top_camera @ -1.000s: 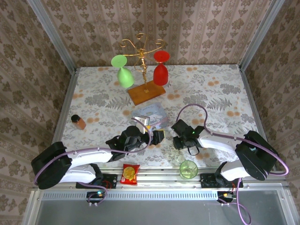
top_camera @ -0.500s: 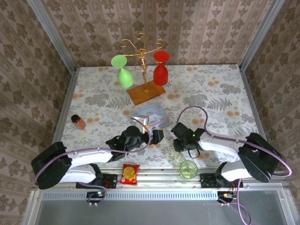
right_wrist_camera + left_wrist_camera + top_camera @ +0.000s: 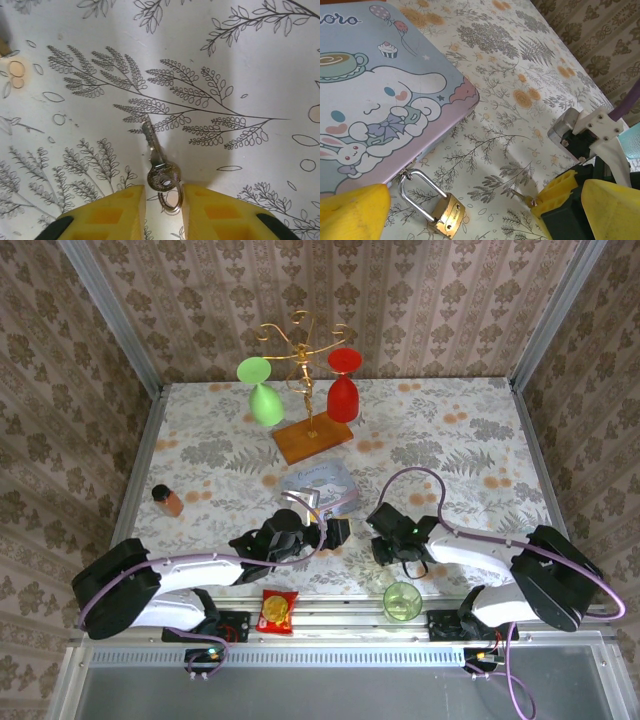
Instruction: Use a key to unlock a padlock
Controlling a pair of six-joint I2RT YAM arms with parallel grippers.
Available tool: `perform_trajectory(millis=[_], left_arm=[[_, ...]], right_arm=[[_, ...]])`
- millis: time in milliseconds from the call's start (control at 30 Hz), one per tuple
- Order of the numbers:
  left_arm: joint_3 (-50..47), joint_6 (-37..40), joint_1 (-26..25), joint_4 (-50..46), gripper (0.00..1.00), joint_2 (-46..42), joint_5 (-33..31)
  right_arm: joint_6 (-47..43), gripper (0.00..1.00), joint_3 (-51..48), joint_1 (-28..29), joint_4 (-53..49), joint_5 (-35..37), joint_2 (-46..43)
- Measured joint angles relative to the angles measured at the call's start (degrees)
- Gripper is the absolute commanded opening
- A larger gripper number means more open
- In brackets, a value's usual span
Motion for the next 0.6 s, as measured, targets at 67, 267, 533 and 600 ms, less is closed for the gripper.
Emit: perform_trajectory(millis=[67, 267, 533, 600], left_arm=[[-0.02, -0.07, 0.0, 0.07, 0.99, 0.09, 0.0], [0.0, -0.72, 0.0, 0.13, 0.99, 0.13, 0.02], [0.0, -2.38, 0.0, 0.15, 0.98, 0.09, -0.02], [-0.04, -5.29, 0.0, 0.33, 0.97, -0.31, -0.02]], right_arm=[[-0.26, 0.15, 0.07, 0.02, -0.11, 0.39, 0.15], [-1.16, 0.07, 0.55, -0.04, -0.28, 0.76, 0.52], [-3.87, 0.0, 0.61, -0.33, 1.44, -2.78, -0.9], [-4.57, 0.0, 0.81, -0.81, 1.51, -3.78, -2.08]])
